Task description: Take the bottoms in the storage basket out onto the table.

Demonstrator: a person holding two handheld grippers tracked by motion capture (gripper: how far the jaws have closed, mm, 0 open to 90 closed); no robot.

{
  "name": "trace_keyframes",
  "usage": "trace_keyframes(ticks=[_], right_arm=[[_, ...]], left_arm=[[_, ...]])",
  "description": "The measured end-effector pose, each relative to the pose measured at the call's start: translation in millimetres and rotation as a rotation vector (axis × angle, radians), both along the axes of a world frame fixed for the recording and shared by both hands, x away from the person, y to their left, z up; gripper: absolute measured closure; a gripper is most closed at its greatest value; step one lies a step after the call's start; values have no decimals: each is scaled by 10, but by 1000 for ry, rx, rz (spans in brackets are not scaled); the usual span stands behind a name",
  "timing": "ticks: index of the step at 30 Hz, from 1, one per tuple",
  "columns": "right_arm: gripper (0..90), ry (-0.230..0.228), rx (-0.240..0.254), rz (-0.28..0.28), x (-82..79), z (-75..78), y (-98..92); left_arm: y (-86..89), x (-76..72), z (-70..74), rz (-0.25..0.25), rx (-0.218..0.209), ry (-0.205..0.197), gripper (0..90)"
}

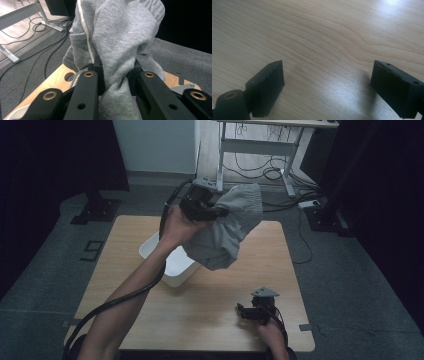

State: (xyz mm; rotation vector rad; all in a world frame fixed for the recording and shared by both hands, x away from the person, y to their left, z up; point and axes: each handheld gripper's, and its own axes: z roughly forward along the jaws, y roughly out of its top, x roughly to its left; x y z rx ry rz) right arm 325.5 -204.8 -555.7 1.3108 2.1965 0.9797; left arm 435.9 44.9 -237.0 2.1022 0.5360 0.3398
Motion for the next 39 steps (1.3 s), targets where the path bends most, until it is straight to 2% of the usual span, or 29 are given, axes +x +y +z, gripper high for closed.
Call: trace_keyframes(ticks=[9, 10, 11, 12, 15, 16, 17, 20, 27, 28, 29, 34, 36, 37, 39], right_arm=[[114, 0, -3, 4, 0, 1, -3], [114, 0, -3, 4, 0, 1, -3], [115, 0, -3, 4, 0, 1, -4], [115, 0, -3, 4, 0, 1, -4], [115, 0, -2, 4, -2, 0, -3], [115, 0, -2, 4, -2, 0, -3], [114, 0, -2, 4, -2, 0, -3], [115, 1, -1, 3, -3, 0, -3], [115, 0, 1, 3, -6, 0, -6], [115, 0, 1, 3, -6, 0, -6], [115, -1, 1, 6, -6, -1, -12], [116, 1, 10, 6, -7, 2, -38], [116, -2, 2, 5, -9, 0, -50], [116, -1, 0, 5, -11, 0, -55], [116, 0, 0, 1, -12, 1, -73]], left_arm=[[-337, 12, -353, -37, 25, 35, 759], [-337, 12, -353, -37, 25, 35, 759], [-402, 9, -428, -44, 37, 38, 759], [-402, 9, -428, -44, 37, 38, 759], [-502, 15, -604, -54, 58, 52, 759], [-502, 15, -604, -54, 58, 52, 758], [-546, 22, -708, -58, 65, 59, 758], [-607, 31, -879, -56, 79, 71, 758], [-672, 65, -1296, -38, 113, 98, 757], [-672, 65, -1296, -38, 113, 98, 757], [-672, 81, -1411, -31, 129, 102, 756], [-650, 133, -1690, -2, 151, 113, 754], [-649, 139, -1744, 5, 152, 116, 752], [-653, 147, -1846, 9, 172, 119, 750], [-672, 140, -1948, 13, 199, 113, 748]])
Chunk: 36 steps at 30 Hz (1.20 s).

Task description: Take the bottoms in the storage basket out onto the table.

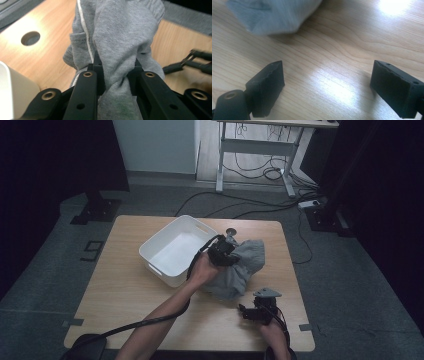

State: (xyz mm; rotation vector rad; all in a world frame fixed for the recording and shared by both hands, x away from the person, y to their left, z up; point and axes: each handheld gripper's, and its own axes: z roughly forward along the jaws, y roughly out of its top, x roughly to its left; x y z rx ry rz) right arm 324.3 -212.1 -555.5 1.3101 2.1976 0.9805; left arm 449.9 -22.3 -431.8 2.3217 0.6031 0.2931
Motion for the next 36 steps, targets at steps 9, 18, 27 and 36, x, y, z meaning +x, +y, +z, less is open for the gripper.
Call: trace_keyframes(ticks=[9, 18, 27, 36], right_arm=[[115, 0, -2, -16, -4, -2, -47], [115, -1, -3, -17, -4, -2, -46], [114, 0, -3, -21, -5, -2, -41], [114, 0, -3, -21, -2, -2, -41]], left_arm=[[-88, 4, -440, 6, 73, 10, 730], [-105, 64, -726, 13, 92, 76, 712], [-131, 37, -768, 2, 105, 62, 677], [-153, 89, -632, -34, 50, 177, 322]])
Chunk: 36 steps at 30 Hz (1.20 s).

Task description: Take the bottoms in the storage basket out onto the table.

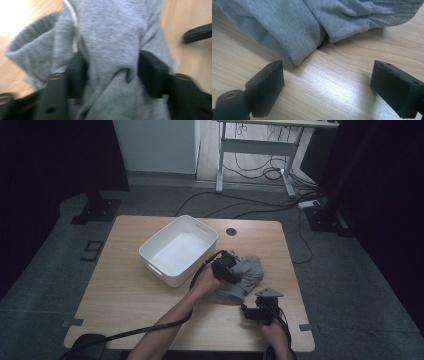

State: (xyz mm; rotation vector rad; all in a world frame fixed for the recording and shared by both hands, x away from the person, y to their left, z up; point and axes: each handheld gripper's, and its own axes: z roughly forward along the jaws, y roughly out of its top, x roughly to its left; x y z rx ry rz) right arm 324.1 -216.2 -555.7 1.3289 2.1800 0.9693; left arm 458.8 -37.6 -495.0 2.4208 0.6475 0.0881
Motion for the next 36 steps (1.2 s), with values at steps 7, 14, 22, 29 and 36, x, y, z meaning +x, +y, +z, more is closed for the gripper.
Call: trace_keyframes(ticks=[7, 14, 22, 29, 36], right_arm=[[114, -2, -1, 1, 1, -1, -1], [114, 0, 0, 0, 0, 0, 1], [114, -1, -2, -3, 0, -1, 3], [114, -1, -1, -4, 0, -1, 5], [114, -1, -1, -4, 1, -1, 5]], left_arm=[[76, -18, 186, 15, -29, -27, 138], [261, -66, 450, 6, -42, -83, 73], [437, -153, 619, -17, -17, -137, 33], [602, -233, 728, -14, -38, -163, 6], [827, -333, 783, 2, -59, -197, 0]])
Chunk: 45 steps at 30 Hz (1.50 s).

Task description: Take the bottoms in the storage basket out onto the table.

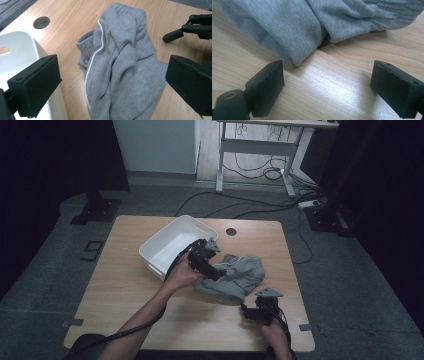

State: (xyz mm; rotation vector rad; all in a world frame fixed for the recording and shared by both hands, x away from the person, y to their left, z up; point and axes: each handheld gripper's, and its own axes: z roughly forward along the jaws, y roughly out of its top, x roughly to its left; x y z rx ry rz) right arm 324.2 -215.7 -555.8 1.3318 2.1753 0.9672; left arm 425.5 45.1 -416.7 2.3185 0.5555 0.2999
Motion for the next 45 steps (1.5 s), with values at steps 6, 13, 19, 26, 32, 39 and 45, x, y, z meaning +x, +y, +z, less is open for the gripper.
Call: trace_keyframes(ticks=[6, 13, 19, 26, 32, 39, 45], right_arm=[[114, 0, 0, 0, 0, 0, 0], [114, 0, -1, 0, 0, 0, 0], [114, 0, -1, -4, -1, 0, 4], [115, 0, -1, -7, -1, 0, 7], [115, 2, 0, -8, -2, 2, 9], [115, 3, 0, -12, -4, 2, 14], [115, 3, -1, -14, -5, 2, 17]], left_arm=[[258, -43, 15, 25, -39, -20, 0], [571, -136, 86, 64, -67, -53, 0], [862, -210, 94, 100, -86, -50, 0], [1237, -331, 18, 149, -102, -49, 0], [1561, -482, -102, 203, -94, -56, 0], [1930, -639, -429, 266, -144, -23, 0], [2075, -713, -718, 304, -132, -6, 0]])
